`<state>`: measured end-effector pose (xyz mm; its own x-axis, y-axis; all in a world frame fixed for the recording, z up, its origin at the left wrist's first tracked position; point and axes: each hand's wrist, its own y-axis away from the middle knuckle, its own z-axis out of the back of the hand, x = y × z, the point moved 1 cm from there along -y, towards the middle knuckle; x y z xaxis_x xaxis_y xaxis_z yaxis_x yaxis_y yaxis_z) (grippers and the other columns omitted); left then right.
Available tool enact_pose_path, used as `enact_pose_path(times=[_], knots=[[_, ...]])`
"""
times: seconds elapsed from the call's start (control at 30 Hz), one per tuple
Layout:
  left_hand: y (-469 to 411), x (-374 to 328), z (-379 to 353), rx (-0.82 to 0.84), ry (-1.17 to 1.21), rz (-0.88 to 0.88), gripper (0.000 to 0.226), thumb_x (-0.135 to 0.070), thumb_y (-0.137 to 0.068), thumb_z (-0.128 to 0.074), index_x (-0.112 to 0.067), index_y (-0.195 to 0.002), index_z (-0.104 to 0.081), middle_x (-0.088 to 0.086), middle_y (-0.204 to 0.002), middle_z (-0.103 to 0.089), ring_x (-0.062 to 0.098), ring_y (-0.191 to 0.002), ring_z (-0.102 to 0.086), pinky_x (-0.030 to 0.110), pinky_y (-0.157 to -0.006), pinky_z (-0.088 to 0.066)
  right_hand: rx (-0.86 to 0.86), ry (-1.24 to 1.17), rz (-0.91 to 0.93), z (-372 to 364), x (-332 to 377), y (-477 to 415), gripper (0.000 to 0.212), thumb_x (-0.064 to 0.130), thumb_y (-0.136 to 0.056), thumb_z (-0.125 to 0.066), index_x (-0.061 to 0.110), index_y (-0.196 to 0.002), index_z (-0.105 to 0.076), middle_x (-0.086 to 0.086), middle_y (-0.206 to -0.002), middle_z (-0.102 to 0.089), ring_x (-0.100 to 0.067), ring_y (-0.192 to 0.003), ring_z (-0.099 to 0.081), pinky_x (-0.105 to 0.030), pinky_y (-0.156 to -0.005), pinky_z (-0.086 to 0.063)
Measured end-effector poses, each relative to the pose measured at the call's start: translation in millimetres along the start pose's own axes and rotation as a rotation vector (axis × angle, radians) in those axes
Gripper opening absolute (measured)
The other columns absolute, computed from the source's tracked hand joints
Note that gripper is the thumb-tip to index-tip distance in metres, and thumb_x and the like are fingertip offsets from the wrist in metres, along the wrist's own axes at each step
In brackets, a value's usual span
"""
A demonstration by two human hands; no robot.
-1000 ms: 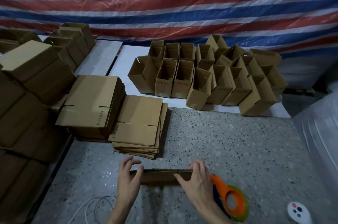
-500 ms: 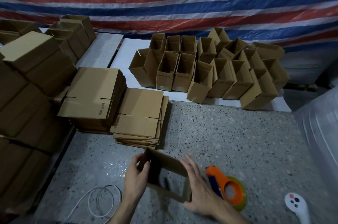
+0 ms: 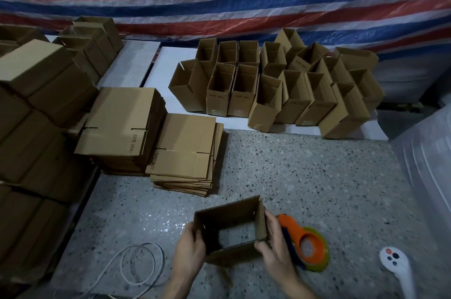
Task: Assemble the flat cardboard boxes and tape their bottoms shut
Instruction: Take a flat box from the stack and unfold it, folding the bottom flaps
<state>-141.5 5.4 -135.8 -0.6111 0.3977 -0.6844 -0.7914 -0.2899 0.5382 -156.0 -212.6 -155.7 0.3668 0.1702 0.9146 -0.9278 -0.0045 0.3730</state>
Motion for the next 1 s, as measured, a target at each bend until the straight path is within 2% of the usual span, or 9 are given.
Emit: enact_pose_path(times=[0.1,0.13,0.23,0.33,0.43,0.57,0.7,0.83,1.0], knots=[[6,3,-2,-0.028,0.067,0.009,0.015,-0.015,-0.104,-0.046,-0.018,-0.109,-0.06,-0.001,-0.101,-0.069,0.018,-0.095,-0.063,0.033,-0.079,-0.046,-0.076,-0.053,-0.032,8,3,-2,0.024,0.05,-0.097,-0.054,0.052,-0.121,-0.058,0.027,-0.131,-0.059,0.007,-0.126,-0.049,-0.023,-0.102,-0.038],[8,3,-2,-0.025,0.112,0.017,0.015,-0.018,-0.104,-0.048,-0.019,-0.105,-0.062,-0.002,-0.098,-0.07,0.017,-0.094,-0.065,0.035,-0.079,-0.05,-0.129,-0.047,-0.039,11,2,-3,0.018,0.052,-0.098,-0.052,0.048,-0.111,-0.063,0.021,-0.125,-0.063,0.004,-0.122,-0.054,-0.021,-0.098,-0.04],[14,-1,1,0.009,0.28,0.078,0.02,-0.032,-0.104,-0.05,-0.027,-0.097,-0.068,-0.009,-0.092,-0.073,0.007,-0.09,-0.067,0.029,-0.075,-0.054,-0.188,-0.087,-0.081,18,-4,-3,0.01,0.029,-0.097,-0.059,0.032,-0.1,-0.069,0.015,-0.115,-0.068,-0.002,-0.113,-0.061,-0.012,-0.086,-0.046],[10,0,9,0.06,0.349,0.143,0.032,-0.04,-0.104,-0.047,-0.026,-0.094,-0.073,-0.009,-0.085,-0.077,0.01,-0.087,-0.072,0.028,-0.076,-0.055,-0.194,-0.174,-0.141,22,-11,-5,0.012,0.009,-0.094,-0.065,0.018,-0.099,-0.072,0.008,-0.116,-0.071,0.004,-0.105,-0.065,-0.01,-0.082,-0.048],[2,7,17,0.185,0.418,0.205,0.033,-0.039,-0.104,-0.048,-0.022,-0.104,-0.075,-0.002,-0.096,-0.079,0.018,-0.089,-0.075,0.032,-0.078,-0.059,-0.147,-0.253,-0.246,25,-6,-11,0.011,0.01,-0.087,-0.074,0.015,-0.096,-0.075,0.002,-0.11,-0.074,-0.008,-0.102,-0.069,-0.022,-0.085,-0.051],[-5,21,28,0.322,0.437,0.216,0.031,-0.047,-0.097,-0.055,-0.031,-0.111,-0.077,-0.005,-0.114,-0.075,0.018,-0.103,-0.072,0.038,-0.093,-0.054,-0.044,-0.06,-0.289,24,7,-27,0.023,0.007,-0.072,-0.087,0.01,-0.086,-0.069,0.0,-0.092,-0.073,-0.016,-0.082,-0.071,-0.02,-0.067,-0.052],[-9,26,35,0.411,0.473,0.234,0.032,-0.05,-0.086,-0.067,-0.041,-0.116,-0.074,-0.011,-0.122,-0.071,0.015,-0.107,-0.071,0.032,-0.091,-0.054,-0.044,0.176,-0.24,10,18,-44,0.036,0.01,-0.066,-0.09,0.014,-0.074,-0.054,-0.001,-0.077,-0.057,-0.014,-0.071,-0.054,-0.025,-0.063,-0.045],[-14,33,33,0.306,0.427,0.249,0.047,-0.057,-0.071,-0.073,-0.039,-0.114,-0.07,0.0,-0.12,-0.071,0.023,-0.109,-0.068,0.048,-0.101,-0.05,-0.026,0.331,-0.166,13,14,-47,0.037,0.023,-0.067,-0.088,0.018,-0.075,-0.053,-0.007,-0.096,-0.059,-0.018,-0.087,-0.054,-0.03,-0.071,-0.041],[-15,37,22,0.343,0.438,0.273,0.07,-0.062,-0.073,-0.068,-0.028,-0.134,-0.058,0.002,-0.127,-0.067,0.026,-0.118,-0.063,0.05,-0.105,-0.047,0.046,0.364,-0.149,20,4,-39,0.032,0.024,-0.079,-0.083,0.029,-0.086,-0.052,-0.001,-0.11,-0.052,-0.014,-0.101,-0.053,-0.025,-0.079,-0.045]])
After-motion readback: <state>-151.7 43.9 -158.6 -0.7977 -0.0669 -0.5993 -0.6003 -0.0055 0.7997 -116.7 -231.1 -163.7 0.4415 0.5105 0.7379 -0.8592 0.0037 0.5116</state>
